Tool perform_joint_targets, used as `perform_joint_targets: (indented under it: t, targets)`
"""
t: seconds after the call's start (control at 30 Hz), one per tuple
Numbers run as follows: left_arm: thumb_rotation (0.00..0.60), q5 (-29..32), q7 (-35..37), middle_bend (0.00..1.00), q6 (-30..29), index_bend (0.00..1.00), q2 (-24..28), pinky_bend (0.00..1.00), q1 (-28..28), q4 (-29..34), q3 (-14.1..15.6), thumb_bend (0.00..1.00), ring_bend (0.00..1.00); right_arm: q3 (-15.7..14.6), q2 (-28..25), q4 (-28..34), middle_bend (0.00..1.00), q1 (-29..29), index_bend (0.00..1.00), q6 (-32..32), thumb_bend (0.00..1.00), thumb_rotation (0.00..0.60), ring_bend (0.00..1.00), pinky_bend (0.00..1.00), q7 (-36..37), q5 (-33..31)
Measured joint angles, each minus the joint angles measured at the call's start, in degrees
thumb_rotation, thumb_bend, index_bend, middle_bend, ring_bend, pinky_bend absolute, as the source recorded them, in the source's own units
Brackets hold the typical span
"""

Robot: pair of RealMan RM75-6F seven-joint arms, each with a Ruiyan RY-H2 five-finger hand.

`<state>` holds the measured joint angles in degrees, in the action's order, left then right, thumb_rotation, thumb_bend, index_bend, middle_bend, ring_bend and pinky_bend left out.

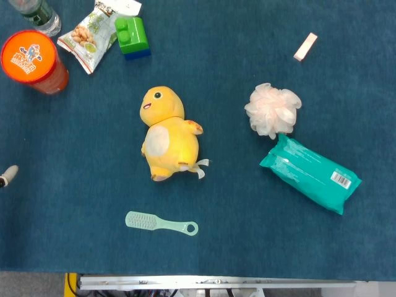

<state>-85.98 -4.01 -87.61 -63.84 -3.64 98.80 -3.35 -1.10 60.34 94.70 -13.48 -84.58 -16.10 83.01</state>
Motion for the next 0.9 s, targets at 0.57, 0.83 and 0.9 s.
perform_joint_targets:
  t: [0.57, 0.83, 0.9]
  targets:
    - [0.6, -0.7, -0.2, 0.03, -0.4, 0.09, 0.1, 0.0, 0.2, 0.6, 0.4, 0.11, 0.0, 0.7, 0.4, -1.8, 0.29, 0.3, 0.24, 1.5, 0.05, 0.6, 0.16, 0.27, 4.1, 5.1]
    - [0.6, -2.4, 3.2, 0.04, 1.3, 0.09, 0.9, 0.0, -1.2, 0.4, 0.6, 0.11, 0.0, 2.6, -0.8, -0.7, 0.3, 0.7, 0.24, 0.2, 0.05, 0.6, 0.16, 0.27, 5.1, 5.3]
    - [0.6, -3.2, 4.5, 0.04, 1.9, 0.09, 1.1, 0.0, -1.8, 0.1, 0.7, 0.11, 0.0, 3.3, -1.3, -0.3, 0.3, 0.8, 0.24, -0.3, 0.05, 0.6, 0.16, 0.27, 5.2, 5.2]
